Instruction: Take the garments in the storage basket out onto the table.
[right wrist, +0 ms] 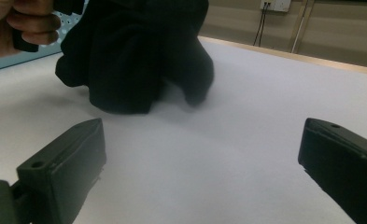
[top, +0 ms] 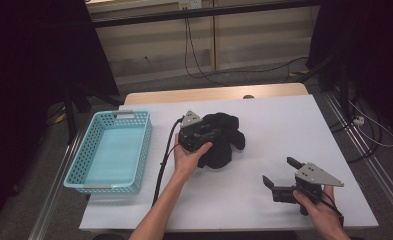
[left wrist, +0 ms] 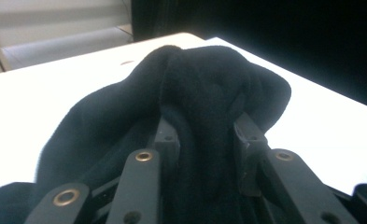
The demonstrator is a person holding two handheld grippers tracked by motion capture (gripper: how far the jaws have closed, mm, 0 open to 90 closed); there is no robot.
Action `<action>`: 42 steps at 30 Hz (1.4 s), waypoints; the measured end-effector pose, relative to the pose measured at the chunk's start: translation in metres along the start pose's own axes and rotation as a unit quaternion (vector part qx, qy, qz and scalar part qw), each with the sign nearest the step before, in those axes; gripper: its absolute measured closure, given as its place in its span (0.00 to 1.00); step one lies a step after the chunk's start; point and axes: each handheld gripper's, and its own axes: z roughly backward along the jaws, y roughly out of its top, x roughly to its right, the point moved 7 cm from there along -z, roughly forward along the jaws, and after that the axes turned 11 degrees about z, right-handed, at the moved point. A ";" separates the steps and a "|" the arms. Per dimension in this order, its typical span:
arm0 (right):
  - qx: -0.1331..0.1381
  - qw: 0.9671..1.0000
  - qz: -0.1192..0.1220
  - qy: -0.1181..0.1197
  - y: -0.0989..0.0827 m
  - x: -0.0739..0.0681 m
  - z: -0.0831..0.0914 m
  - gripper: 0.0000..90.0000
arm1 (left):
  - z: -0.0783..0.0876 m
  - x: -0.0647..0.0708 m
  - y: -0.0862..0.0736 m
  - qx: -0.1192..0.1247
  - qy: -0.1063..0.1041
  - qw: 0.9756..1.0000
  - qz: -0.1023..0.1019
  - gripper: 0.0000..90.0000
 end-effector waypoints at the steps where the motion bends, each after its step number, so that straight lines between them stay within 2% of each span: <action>1: 0.000 1.000 0.000 0.000 0.000 0.000 0.000 0.01 | -0.003 -0.001 -0.003 -0.004 0.004 1.000 -0.003 0.76; 4: 0.000 1.000 0.000 0.001 0.000 0.000 0.000 0.01 | -0.010 -0.005 -0.012 -0.019 0.009 1.000 0.001 0.76; 8: 0.000 1.000 -0.001 0.001 0.000 0.000 0.000 0.01 | -0.017 -0.009 -0.020 -0.034 0.016 0.999 -0.003 0.75; 11: 0.000 1.000 -0.001 0.002 -0.001 0.000 0.000 0.01 | -0.024 -0.011 -0.028 -0.050 0.027 0.998 -0.015 0.74; 17: 0.000 1.000 0.000 0.004 -0.002 0.001 0.001 0.01 | -0.043 -0.017 -0.047 -0.085 0.036 0.996 -0.014 0.72; 22: 0.001 1.000 -0.004 0.004 -0.003 0.002 0.002 0.01 | -0.052 -0.017 -0.052 -0.090 0.047 0.994 -0.031 0.68; 25: 0.001 1.000 0.000 0.005 -0.002 0.001 0.001 0.01 | -0.052 -0.016 -0.053 -0.092 0.042 0.994 -0.031 0.63; 29: 0.001 1.000 -0.001 0.004 -0.001 0.000 0.001 0.01 | -0.050 -0.016 -0.051 -0.091 0.028 0.995 -0.023 0.53; 31: 0.001 1.000 -0.002 0.002 -0.001 0.001 0.001 0.01 | -0.049 -0.012 -0.049 -0.085 0.017 0.996 -0.014 0.44; 36: 0.001 1.000 0.001 0.001 0.000 -0.001 0.000 0.01 | -0.045 -0.005 -0.046 -0.082 0.007 0.996 -0.021 0.22; 39: 0.001 1.000 0.001 0.003 0.001 -0.002 -0.001 0.01 | -0.042 -0.004 -0.044 -0.080 0.004 0.997 -0.020 0.14; 42: 0.001 1.000 0.000 0.002 0.000 0.000 -0.001 0.01 | -0.038 -0.003 -0.039 -0.068 0.005 0.997 -0.022 0.06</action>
